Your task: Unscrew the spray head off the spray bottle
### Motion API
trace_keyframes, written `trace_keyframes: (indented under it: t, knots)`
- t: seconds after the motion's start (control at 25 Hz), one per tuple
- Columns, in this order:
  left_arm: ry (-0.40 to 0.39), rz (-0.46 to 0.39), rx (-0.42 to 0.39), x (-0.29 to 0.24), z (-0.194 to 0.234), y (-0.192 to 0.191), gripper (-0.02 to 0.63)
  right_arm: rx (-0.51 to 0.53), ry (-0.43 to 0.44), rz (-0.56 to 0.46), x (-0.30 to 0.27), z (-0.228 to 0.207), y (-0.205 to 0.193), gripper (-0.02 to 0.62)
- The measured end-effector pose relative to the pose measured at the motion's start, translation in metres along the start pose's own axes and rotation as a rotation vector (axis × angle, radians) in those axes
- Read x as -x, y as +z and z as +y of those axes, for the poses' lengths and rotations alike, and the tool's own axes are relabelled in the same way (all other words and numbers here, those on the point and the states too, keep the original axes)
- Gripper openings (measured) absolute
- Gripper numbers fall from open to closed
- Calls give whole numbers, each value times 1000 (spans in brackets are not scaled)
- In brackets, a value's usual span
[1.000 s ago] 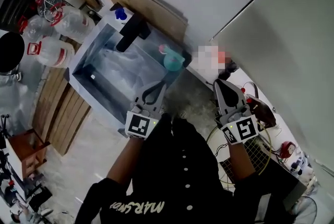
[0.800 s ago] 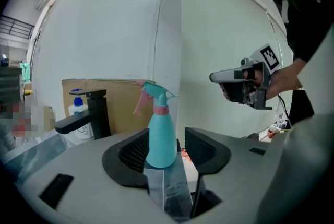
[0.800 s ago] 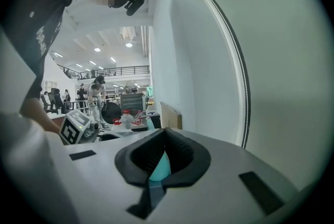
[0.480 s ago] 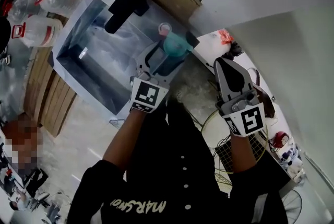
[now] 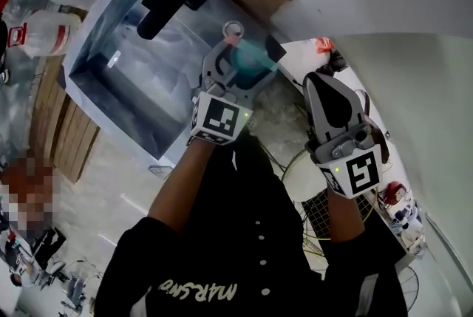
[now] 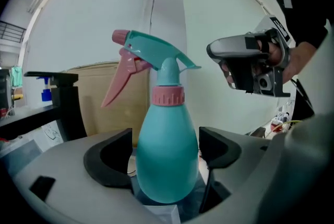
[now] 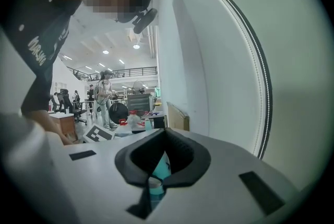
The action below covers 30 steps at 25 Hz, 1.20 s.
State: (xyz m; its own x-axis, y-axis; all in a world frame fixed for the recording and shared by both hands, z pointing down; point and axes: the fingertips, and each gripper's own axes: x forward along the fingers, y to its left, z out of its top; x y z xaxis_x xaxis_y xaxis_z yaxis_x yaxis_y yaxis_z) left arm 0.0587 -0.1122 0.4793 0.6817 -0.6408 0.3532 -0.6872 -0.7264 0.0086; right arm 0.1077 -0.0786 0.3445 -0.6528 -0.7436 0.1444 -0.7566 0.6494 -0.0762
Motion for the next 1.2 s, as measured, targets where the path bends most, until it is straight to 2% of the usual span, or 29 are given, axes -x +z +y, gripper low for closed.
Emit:
trace_keyframes:
  t: [0.16, 0.44, 0.6, 0.76, 0.96, 1.04, 1.2]
  knots:
    - [-10, 33, -20, -8, -1, -9, 387, 13, 29, 0, -7, 0, 4, 12]
    - [-10, 7, -25, -8, 0, -8, 385, 45, 122, 28, -34, 10, 22, 34]
    - [-19, 8, -26, -8, 0, -8, 385, 103, 243, 138, -56, 30, 19, 118]
    - [-21, 11, -26, -9, 0, -8, 385, 173, 324, 269, -74, 42, -4, 155]
    - [-54, 20, -42, -7, -4, -6, 385, 275, 367, 368, -82, 48, -25, 140]
    - [-68, 18, -42, -6, -4, -6, 385, 296, 388, 372, -84, 51, -27, 106]
    - [-93, 4, -41, -6, -4, -6, 385, 297, 431, 361, -87, 51, -28, 107]
